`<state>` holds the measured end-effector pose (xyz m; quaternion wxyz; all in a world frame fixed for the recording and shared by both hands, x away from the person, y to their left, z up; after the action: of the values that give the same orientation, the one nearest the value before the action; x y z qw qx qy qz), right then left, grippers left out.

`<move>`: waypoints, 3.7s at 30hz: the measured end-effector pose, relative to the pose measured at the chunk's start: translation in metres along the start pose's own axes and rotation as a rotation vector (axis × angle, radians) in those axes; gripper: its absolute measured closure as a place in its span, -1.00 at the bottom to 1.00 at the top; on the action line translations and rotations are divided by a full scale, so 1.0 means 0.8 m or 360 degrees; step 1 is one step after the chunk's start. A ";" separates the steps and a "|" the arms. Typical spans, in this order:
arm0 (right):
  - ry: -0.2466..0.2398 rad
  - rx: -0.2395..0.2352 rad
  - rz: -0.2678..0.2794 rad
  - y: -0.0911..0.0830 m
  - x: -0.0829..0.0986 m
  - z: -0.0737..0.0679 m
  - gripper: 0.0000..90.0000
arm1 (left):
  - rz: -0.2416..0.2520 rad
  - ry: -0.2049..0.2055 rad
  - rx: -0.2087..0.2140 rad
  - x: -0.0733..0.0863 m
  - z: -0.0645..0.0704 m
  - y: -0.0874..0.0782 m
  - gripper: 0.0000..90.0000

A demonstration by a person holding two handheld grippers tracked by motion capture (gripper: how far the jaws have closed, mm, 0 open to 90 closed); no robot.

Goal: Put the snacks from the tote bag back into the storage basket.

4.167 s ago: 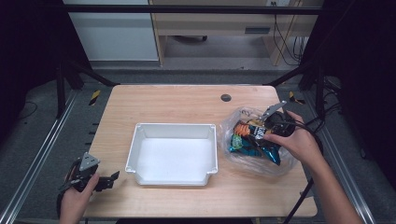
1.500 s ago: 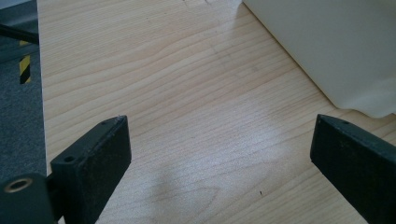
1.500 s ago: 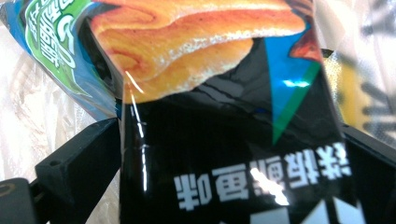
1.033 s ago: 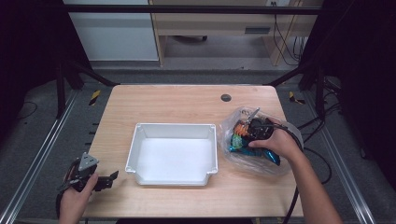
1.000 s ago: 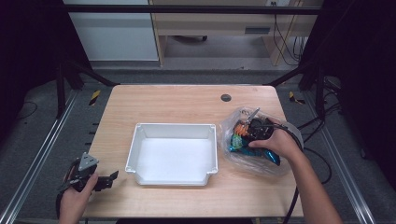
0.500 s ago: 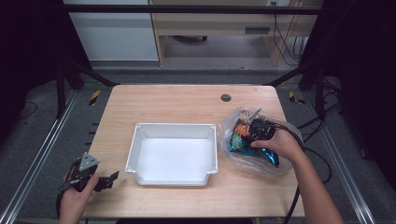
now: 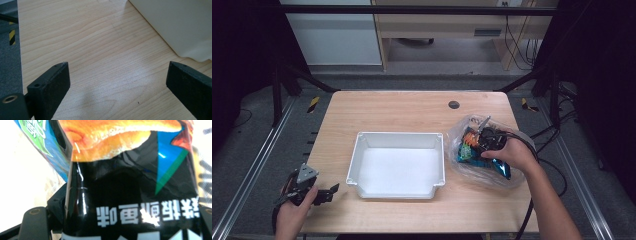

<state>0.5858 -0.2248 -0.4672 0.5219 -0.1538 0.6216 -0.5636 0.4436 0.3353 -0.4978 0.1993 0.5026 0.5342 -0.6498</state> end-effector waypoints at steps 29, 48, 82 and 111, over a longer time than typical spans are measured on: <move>-0.0036 0.0100 0.0107 -0.033 -0.005 -0.002 -0.18 | 0.0010 -0.0011 -0.0012 -0.001 -0.003 -0.002 -0.89; -0.0013 0.0170 0.0134 -0.055 0.007 0.003 -0.18 | 0.0020 -0.0023 -0.0018 0.000 -0.004 -0.002 -0.89; 0.0089 0.0362 0.0568 -0.146 -0.016 0.000 -0.17 | 0.0020 -0.0025 -0.0029 0.000 -0.006 -0.003 -0.89; -0.0013 0.0309 0.0701 -0.165 -0.063 -0.037 -0.16 | 0.0020 -0.0029 -0.0028 0.000 -0.006 -0.004 -0.89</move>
<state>0.5296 -0.2108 -0.3350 0.6471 0.0341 0.5808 -0.4928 0.4435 0.3407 -0.4959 0.2128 0.4981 0.5349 -0.6484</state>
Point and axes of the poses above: each handheld gripper's, and its own axes: y roughly forward along the jaws, x roughly out of its underside, z roughly to its right, the point moved 3 cm from there along y, roughly forward along the jaws, and after that the axes turned 14 degrees about z, right-handed, at the moved point
